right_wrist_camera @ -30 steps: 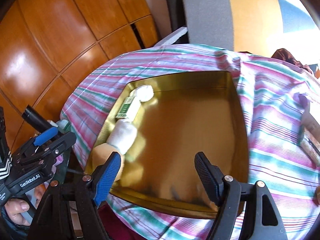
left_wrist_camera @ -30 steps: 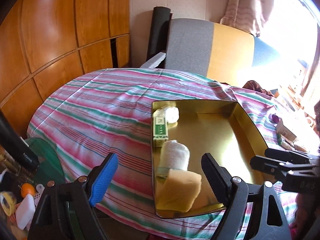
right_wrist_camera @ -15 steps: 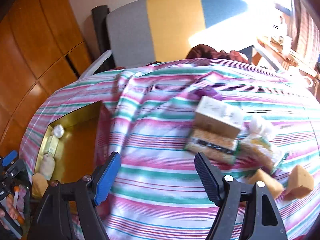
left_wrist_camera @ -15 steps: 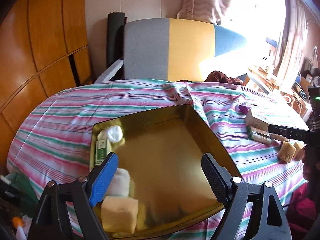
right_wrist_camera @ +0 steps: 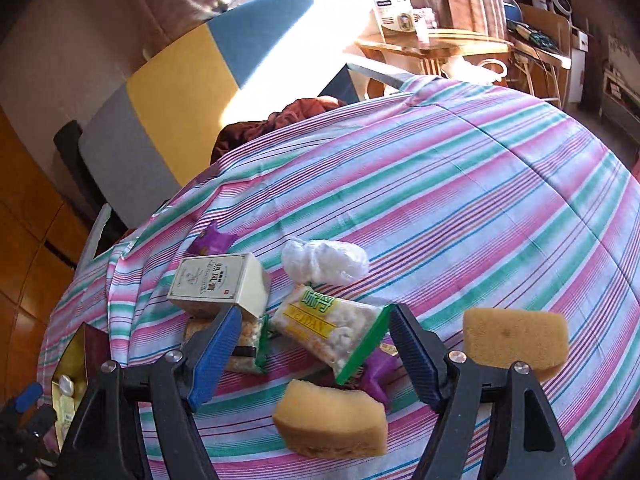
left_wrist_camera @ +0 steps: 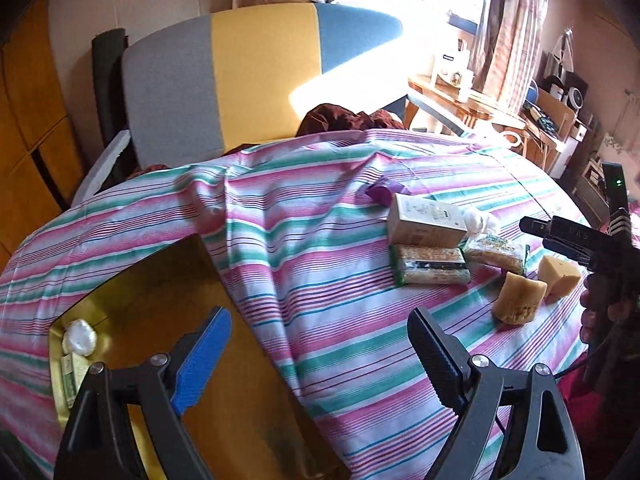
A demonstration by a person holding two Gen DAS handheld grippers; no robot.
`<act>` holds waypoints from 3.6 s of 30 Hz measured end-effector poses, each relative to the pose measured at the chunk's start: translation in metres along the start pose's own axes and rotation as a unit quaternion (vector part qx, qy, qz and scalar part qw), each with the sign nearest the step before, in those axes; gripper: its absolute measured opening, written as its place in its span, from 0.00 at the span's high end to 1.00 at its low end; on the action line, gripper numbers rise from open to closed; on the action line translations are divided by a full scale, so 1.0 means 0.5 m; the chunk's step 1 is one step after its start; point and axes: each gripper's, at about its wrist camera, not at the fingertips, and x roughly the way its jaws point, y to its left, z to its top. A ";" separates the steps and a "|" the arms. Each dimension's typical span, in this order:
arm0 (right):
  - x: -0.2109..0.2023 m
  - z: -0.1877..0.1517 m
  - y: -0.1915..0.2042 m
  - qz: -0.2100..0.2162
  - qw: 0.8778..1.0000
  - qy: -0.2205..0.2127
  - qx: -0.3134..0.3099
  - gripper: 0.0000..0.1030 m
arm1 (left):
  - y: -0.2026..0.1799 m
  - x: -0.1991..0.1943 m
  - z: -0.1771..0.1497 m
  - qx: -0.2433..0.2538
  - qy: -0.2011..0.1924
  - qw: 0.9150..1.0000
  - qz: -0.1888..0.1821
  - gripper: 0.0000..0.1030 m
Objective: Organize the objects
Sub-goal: 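Move both tools back to the items left on the cloth, then grasp the cracker packet with the left tool while the right tool grasps the purple snack packet, then carry the cracker packet toward the gold tray with the left tool while the right lifts the purple packet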
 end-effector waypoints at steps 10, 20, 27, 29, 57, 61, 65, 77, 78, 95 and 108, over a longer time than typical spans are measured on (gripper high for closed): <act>-0.011 0.007 -0.037 0.055 0.996 0.012 0.064 0.25 | -0.172 0.163 0.045 0.114 0.039 0.992 -0.044 0.12; -0.025 0.014 -0.049 0.084 0.993 0.010 0.085 0.25 | -0.261 0.283 0.104 0.241 0.050 0.962 -0.116 0.12; -0.046 0.020 -0.131 0.078 0.982 -0.024 0.173 0.25 | -0.276 0.342 0.098 0.265 0.082 0.950 -0.144 0.07; -0.041 0.020 -0.135 0.076 0.981 -0.020 0.178 0.25 | -0.276 0.354 0.084 0.266 0.102 0.946 -0.156 0.08; -0.038 0.022 -0.134 0.077 0.983 -0.017 0.165 0.25 | -0.261 0.306 0.021 0.153 0.131 0.968 -0.147 0.54; -0.035 0.021 -0.100 0.080 0.989 -0.009 0.122 0.25 | -0.217 0.259 -0.027 0.101 0.125 0.979 -0.127 0.54; -0.018 0.011 -0.055 0.086 0.993 0.015 0.073 0.25 | -0.173 0.205 -0.080 0.056 0.123 0.985 -0.103 0.54; 0.049 0.056 0.144 0.080 0.992 0.056 -0.085 0.32 | -0.084 0.057 -0.114 0.023 0.047 0.994 -0.099 0.54; 0.062 0.074 0.170 0.070 0.990 0.053 -0.110 0.32 | -0.079 0.048 -0.110 0.022 0.042 0.994 -0.101 0.54; 0.385 0.128 0.351 -0.006 0.919 0.203 -0.338 0.34 | -0.008 0.034 -0.115 -0.039 0.046 0.984 -0.167 0.54; 0.382 0.081 0.340 -0.031 0.908 0.188 -0.374 0.58 | 0.003 0.017 -0.113 -0.048 0.034 0.984 -0.168 0.54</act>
